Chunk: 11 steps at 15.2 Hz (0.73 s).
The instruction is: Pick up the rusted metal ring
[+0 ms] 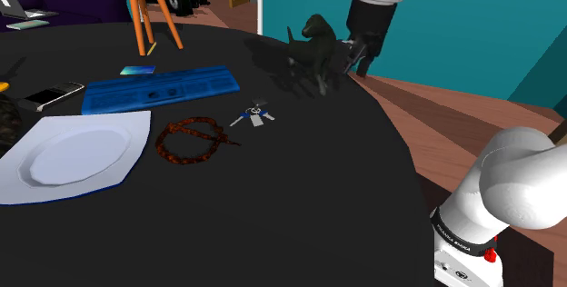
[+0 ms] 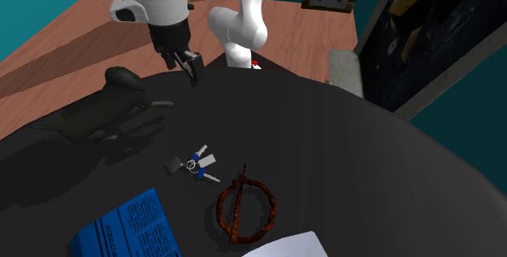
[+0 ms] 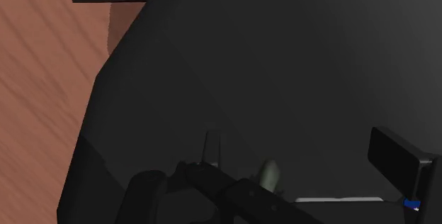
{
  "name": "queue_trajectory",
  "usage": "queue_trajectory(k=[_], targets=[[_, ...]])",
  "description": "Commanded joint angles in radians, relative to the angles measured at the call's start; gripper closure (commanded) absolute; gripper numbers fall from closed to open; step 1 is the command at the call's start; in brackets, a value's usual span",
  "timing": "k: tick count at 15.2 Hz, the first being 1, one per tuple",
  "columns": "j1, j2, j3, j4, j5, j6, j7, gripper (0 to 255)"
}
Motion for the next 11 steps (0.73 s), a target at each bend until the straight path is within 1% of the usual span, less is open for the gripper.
queue_trajectory(k=[1,6,11], targets=[[0.005,0.035,0.037,0.014,0.019,0.038,0.047,0],[0.013,0.138,0.138,0.066,0.048,0.131,0.171,0],[0.008,0.265,0.242,0.149,0.038,0.216,0.302,0]])
